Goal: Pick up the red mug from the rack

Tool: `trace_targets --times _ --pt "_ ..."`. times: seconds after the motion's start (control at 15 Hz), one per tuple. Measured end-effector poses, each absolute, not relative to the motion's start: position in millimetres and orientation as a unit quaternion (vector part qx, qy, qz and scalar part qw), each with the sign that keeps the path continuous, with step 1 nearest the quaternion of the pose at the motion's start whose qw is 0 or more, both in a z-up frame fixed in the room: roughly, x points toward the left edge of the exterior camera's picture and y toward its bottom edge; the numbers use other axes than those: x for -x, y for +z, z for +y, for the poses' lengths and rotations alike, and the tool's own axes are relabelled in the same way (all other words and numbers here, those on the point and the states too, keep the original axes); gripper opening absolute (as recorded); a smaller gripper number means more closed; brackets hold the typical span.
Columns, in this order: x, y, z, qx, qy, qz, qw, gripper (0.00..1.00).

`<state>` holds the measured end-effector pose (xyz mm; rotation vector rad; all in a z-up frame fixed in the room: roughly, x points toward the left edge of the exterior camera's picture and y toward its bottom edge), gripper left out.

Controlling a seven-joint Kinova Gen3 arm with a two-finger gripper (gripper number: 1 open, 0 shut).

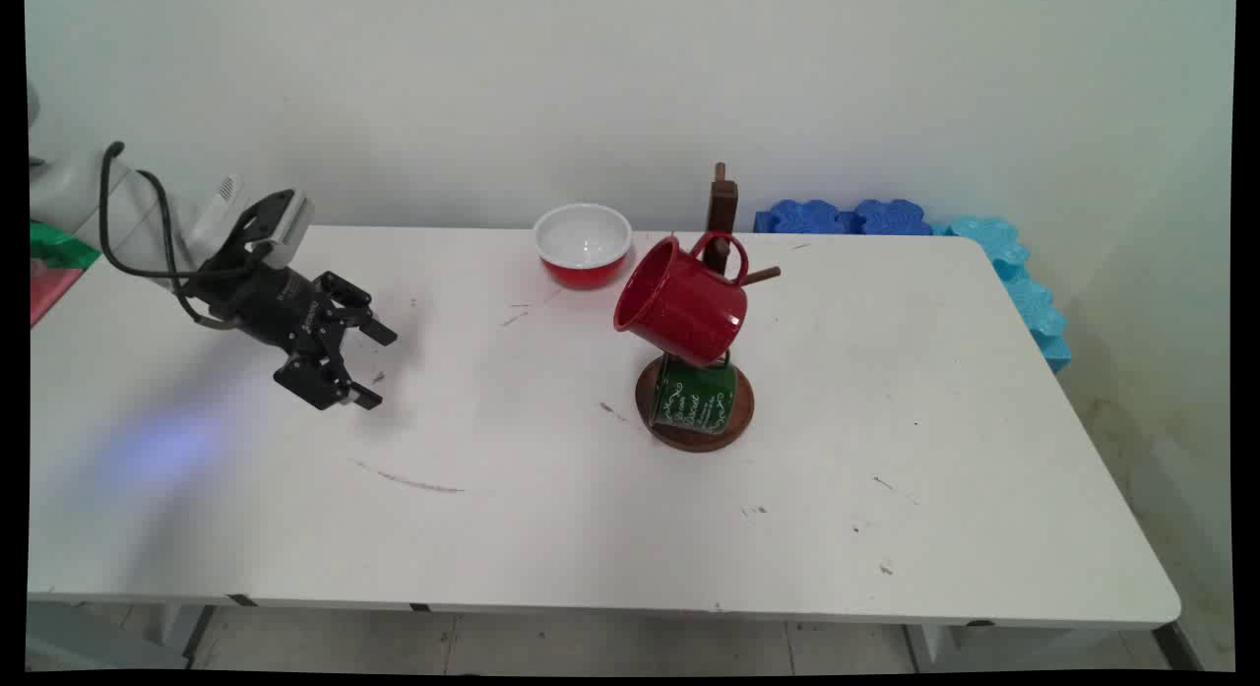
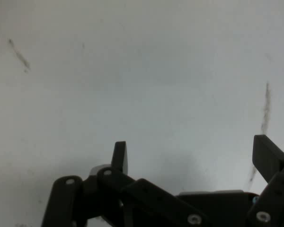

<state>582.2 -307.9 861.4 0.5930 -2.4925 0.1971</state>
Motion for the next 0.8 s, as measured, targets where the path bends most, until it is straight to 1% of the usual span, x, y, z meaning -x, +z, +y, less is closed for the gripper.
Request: trace_targets --times 0.33,0.8 --pt "-569.2 878.5 -307.9 -0.217 0.07 -0.924 0.308 1.0" --pt "-541.8 909.0 -311.2 -0.217 0.068 -0.903 0.365 1.0"
